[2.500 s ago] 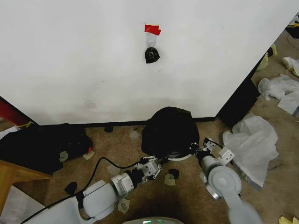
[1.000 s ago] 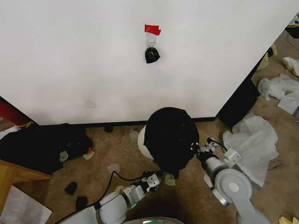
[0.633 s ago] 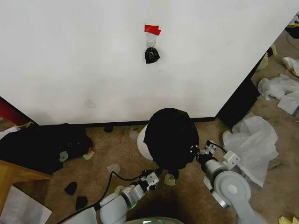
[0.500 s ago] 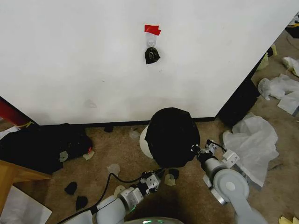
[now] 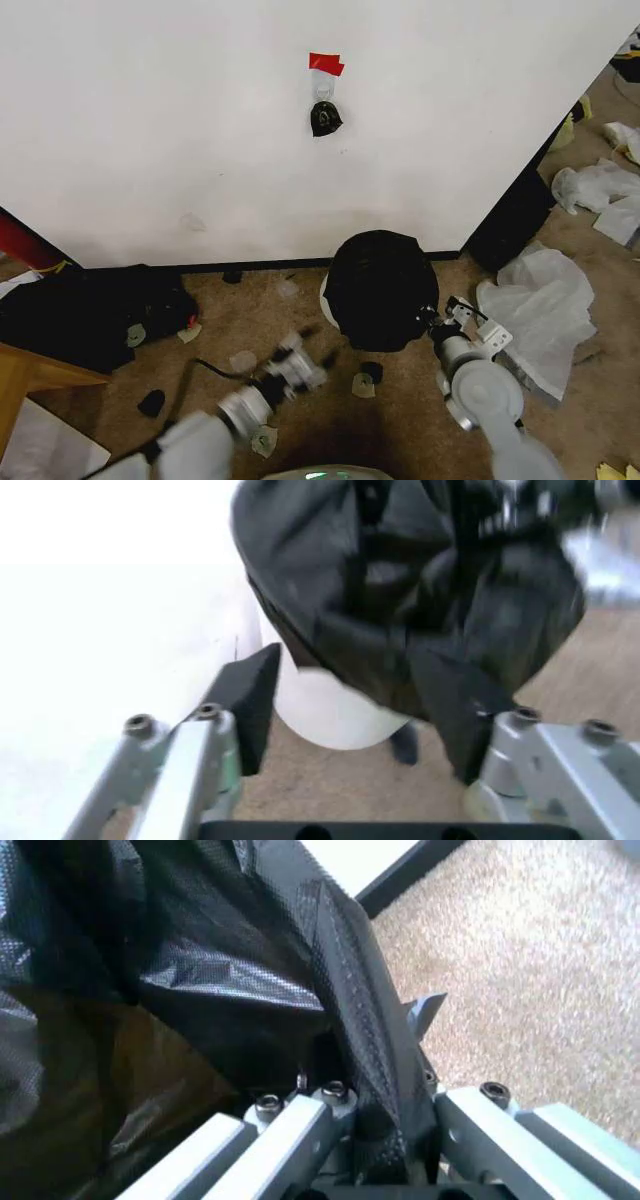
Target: Place the garbage bag over the trash bin.
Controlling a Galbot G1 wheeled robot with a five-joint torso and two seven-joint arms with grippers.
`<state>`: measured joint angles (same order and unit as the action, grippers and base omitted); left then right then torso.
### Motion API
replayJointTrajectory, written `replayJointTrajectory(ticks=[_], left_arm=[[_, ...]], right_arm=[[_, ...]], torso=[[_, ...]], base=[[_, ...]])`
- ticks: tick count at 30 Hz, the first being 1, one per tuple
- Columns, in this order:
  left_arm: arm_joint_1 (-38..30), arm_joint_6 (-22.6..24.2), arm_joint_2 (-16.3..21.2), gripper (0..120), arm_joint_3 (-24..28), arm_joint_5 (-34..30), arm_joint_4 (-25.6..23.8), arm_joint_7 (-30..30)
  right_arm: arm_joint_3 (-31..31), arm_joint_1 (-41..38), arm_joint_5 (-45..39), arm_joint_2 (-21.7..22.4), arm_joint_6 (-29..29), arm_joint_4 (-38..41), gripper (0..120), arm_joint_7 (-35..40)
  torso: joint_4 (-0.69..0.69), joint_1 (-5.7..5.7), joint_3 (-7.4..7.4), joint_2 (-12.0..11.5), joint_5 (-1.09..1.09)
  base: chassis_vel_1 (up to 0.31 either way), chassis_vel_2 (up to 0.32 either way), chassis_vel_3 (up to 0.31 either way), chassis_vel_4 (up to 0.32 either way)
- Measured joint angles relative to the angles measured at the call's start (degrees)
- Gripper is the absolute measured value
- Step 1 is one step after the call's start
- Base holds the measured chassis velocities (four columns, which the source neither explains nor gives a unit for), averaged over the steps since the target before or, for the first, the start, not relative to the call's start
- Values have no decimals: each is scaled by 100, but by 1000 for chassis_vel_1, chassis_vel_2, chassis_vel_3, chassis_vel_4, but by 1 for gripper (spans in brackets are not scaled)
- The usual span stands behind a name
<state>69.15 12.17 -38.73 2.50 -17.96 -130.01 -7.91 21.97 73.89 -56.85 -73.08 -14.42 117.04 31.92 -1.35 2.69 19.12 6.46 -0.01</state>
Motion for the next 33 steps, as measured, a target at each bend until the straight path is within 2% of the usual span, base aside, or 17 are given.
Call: replayJointTrajectory(ticks=[4, 5, 8, 11, 12, 13, 17, 19, 20, 25, 27, 33], left_arm=[[-177, 662, 144, 34, -256, -1621, -761, -428], [-177, 662, 144, 34, -256, -1621, -761, -428], [-599, 1050, 25, 20, -203, -2815, -945, -751], [-1198, 1429, -324, 9, 145, -3489, -709, -1176], [-1436, 1518, -436, 4, 354, -3579, -563, -1292], [-1436, 1518, -436, 4, 354, -3579, -563, -1292], [-2585, 1879, -989, 0, 1540, -3913, -59, -1861], [-3092, 2088, -1407, 0, 2069, -4140, 180, -2300], [-3092, 2088, -1407, 0, 2069, -4140, 180, -2300], [-3666, 2251, -2233, 0, 2635, -4020, 1018, -2979], [-3710, 2239, -2341, 0, 2660, -3972, 1147, -3044], [-4052, 2190, -2995, 0, 2989, -3492, 1964, -3267]], right_arm=[[-138, 55, 505, -112, 123, 25, 0, -12], [-138, 55, 505, -112, 123, 25, 0, -12], [-243, 89, 730, -166, 166, 44, 0, -25], [-402, 85, 987, -193, 187, 44, 0, -39], [-412, 91, 1047, -205, 190, 54, 0, -41], [-412, 91, 1047, -205, 190, 54, 0, -41], [-351, 140, 1237, -252, 190, 93, 0, -34], [-334, 128, 1309, -282, 190, 77, 0, -2], [-334, 128, 1309, -282, 190, 77, 0, -2], [-294, 145, 1417, -320, 190, 76, 0, 40], [-285, 162, 1444, -319, 190, 79, 0, 39], [-292, 172, 1486, -328, 190, 33, 0, 35]], torso=[[0, 0, 0, 0, 1], [0, 0, 0, 0, 1], [-2, 0, 0, 0, 1], [2, 0, 0, 0, 2], [2, 0, 0, 0, 1], [2, 0, 0, 0, 1], [-3, 0, 0, 0, 1], [-3, 0, 0, 0, 3], [-3, 0, 0, 0, 3], [0, 0, 0, 0, 3], [1, 1, 1, 0, 4], [0, 1, 1, 0, 4]], base=[[0, 0, 0, 0], [0, 0, 0, 0], [0, 0, 0, 0], [0, 0, 0, 0], [0, 0, 0, 0], [0, 0, 0, 0], [0, 0, 0, 0], [0, 0, 0, 0], [0, 0, 0, 0], [0, 0, 0, 0], [0, 0, 0, 0], [0, 0, 0, 0]])
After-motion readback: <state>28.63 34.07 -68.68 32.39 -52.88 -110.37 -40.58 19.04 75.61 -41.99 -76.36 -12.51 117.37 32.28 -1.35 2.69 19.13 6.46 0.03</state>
